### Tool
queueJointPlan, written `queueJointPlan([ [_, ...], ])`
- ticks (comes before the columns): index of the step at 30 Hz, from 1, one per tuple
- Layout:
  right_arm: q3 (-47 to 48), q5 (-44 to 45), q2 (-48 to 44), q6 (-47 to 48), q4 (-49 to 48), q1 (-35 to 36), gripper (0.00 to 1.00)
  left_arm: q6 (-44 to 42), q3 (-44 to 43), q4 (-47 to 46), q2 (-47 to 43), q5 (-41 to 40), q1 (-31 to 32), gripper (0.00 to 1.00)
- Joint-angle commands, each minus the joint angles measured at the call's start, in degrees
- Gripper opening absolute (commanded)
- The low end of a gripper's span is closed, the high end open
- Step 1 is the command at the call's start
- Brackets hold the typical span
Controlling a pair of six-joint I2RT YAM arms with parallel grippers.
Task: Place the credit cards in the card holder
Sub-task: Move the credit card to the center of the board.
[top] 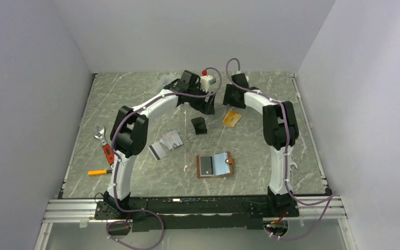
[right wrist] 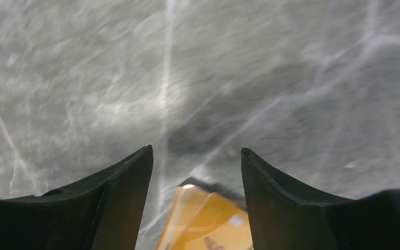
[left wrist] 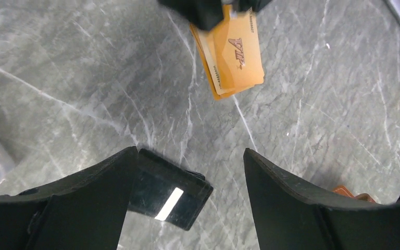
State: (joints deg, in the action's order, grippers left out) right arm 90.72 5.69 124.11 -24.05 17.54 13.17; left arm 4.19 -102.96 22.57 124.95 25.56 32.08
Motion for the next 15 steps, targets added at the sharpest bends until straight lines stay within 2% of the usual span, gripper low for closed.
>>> queueJointPlan([
  [1, 0.49, 4.0, -0.21, 4.26, 2.65, 3.5, 0.67, 0.04, -0.43, 2.51, -7.03, 2.0, -1.56, 0.8],
  [8, -0.19, 8.7, 0.53, 5.36, 6.31, 5.64, 0.63, -1.76, 3.13, 3.22, -11.55, 0.88, -2.1, 0.8],
  [15, -3.22, 9.12, -0.91, 5.24, 6.04, 5.58, 0.61, -2.38, 5.76, 3.73, -13.76, 1.77, -2.28, 0.79],
])
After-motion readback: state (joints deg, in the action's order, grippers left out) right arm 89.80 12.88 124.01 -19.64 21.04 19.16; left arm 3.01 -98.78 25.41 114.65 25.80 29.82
